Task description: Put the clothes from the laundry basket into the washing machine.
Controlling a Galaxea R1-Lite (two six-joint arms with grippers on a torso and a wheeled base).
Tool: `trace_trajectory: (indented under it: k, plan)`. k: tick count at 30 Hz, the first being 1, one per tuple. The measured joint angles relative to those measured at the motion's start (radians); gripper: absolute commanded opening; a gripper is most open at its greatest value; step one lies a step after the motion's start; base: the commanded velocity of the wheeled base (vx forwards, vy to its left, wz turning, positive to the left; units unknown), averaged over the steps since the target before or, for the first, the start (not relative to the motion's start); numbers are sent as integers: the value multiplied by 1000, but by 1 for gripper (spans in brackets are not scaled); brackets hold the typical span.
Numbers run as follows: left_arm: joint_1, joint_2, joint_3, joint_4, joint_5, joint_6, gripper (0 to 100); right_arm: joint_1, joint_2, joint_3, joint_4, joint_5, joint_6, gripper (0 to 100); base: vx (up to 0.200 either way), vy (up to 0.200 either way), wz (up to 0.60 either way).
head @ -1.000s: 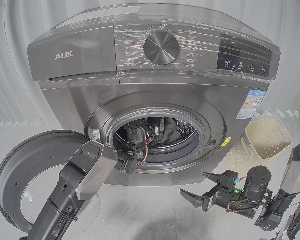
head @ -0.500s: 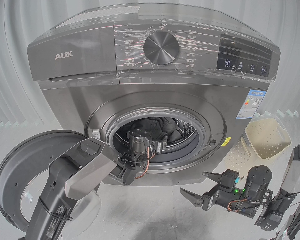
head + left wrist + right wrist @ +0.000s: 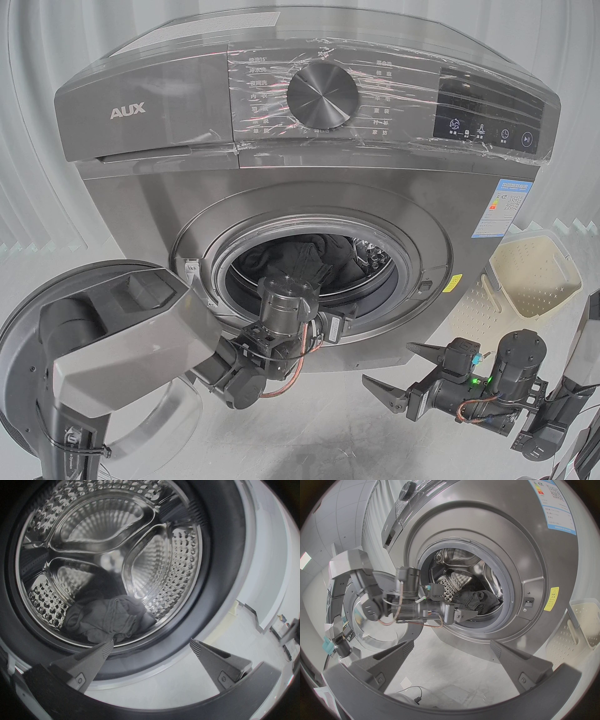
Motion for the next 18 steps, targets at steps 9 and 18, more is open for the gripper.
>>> trace_trajectory:
  k: [9,18]
  plan:
    - [-111,-187,232,-24,-14,-79,100,-22,-37,30,1,1,0,100,0,0,0]
    - [-170,-470,494,-18,-9,-137,100,-34,-108,84,1,-5,-10,100,0,0,0]
